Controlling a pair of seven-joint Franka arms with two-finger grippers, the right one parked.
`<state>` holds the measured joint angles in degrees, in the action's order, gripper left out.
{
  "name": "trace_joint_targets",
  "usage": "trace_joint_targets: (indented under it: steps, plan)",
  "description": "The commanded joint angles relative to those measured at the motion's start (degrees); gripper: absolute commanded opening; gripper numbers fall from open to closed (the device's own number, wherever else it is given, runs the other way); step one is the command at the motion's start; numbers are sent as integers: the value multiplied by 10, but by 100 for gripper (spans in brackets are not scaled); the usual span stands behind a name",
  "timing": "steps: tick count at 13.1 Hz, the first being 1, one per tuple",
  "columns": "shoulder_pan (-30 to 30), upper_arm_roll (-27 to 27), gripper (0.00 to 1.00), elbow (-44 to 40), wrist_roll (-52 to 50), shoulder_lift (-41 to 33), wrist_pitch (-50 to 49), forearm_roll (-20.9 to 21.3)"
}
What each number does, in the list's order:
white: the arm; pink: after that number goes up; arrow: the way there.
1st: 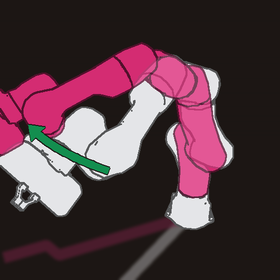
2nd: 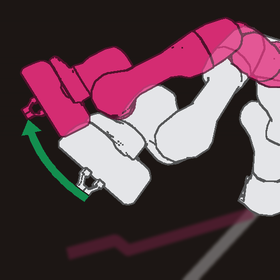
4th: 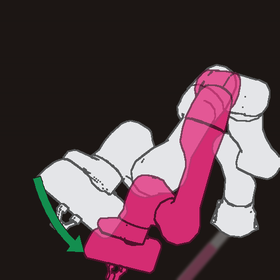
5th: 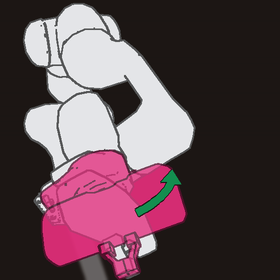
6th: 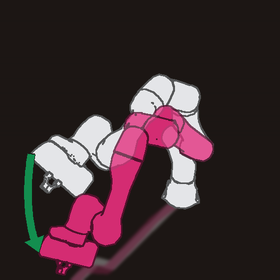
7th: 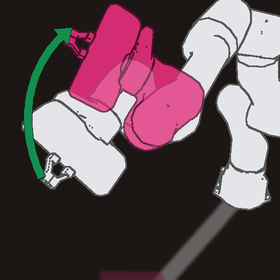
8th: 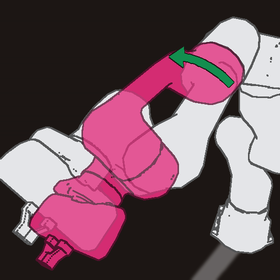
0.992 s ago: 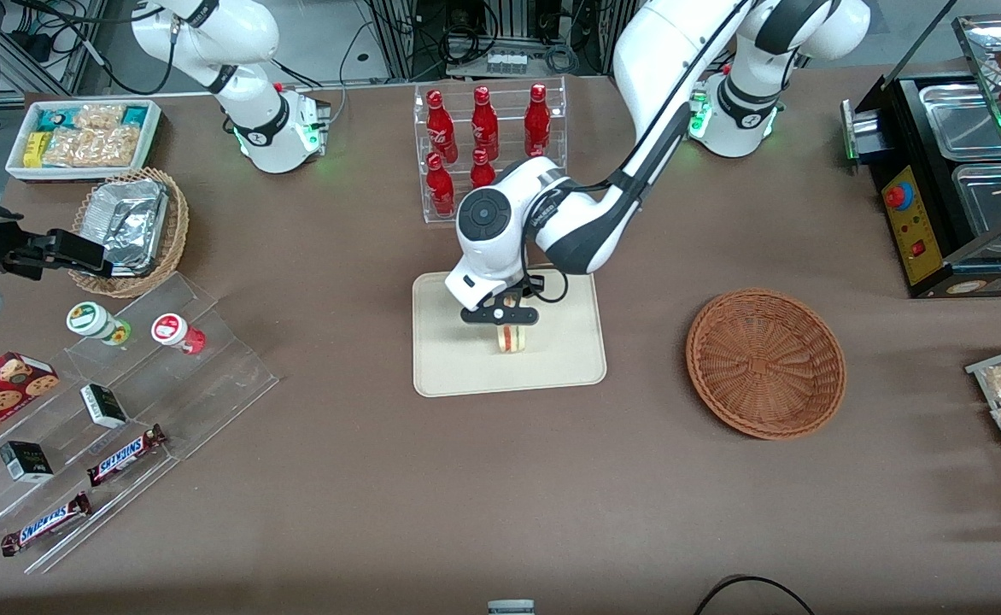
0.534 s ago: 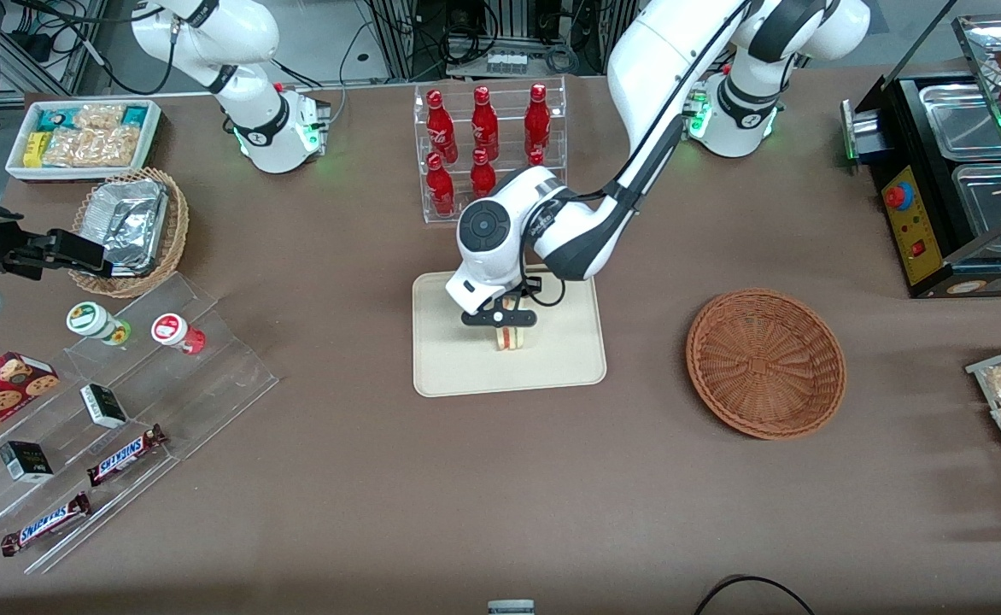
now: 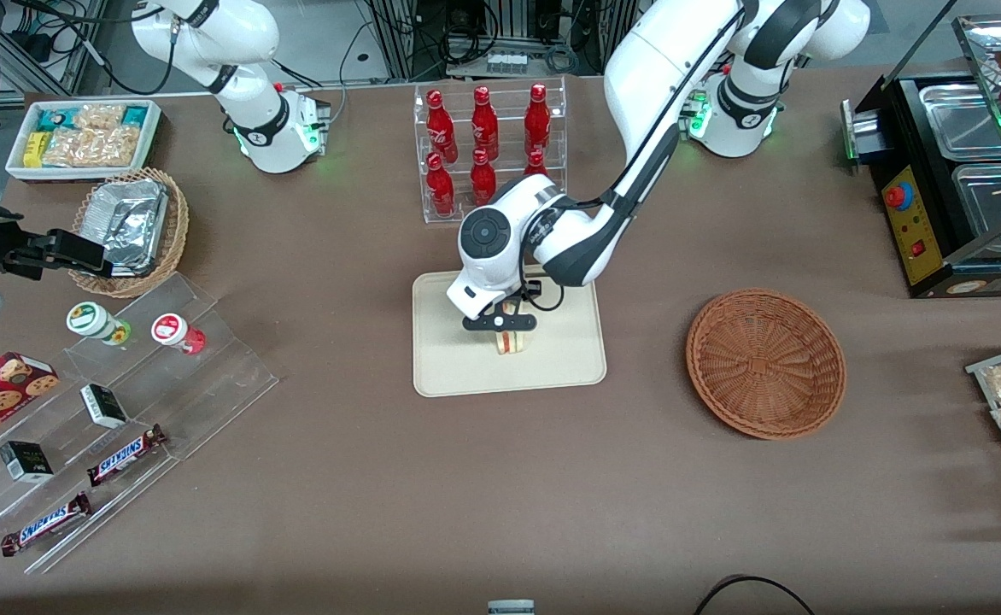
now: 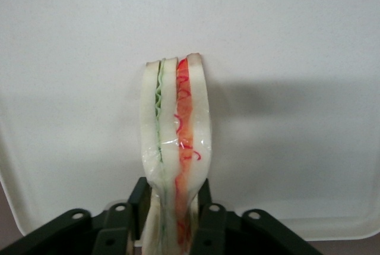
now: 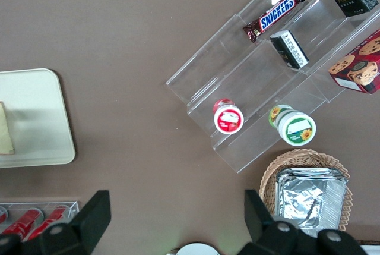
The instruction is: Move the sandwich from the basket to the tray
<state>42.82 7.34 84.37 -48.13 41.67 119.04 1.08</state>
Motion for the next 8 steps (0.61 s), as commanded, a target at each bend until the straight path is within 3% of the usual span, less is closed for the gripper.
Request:
trace_joint_targets:
  steps: [1, 5, 8]
  plan:
    - [0, -2, 99, -15, -10, -13, -10, -4]
    - [-31, -8, 99, -9, -59, -110, -83, 1]
    - [-112, -6, 100, 8, -38, -184, -165, -1]
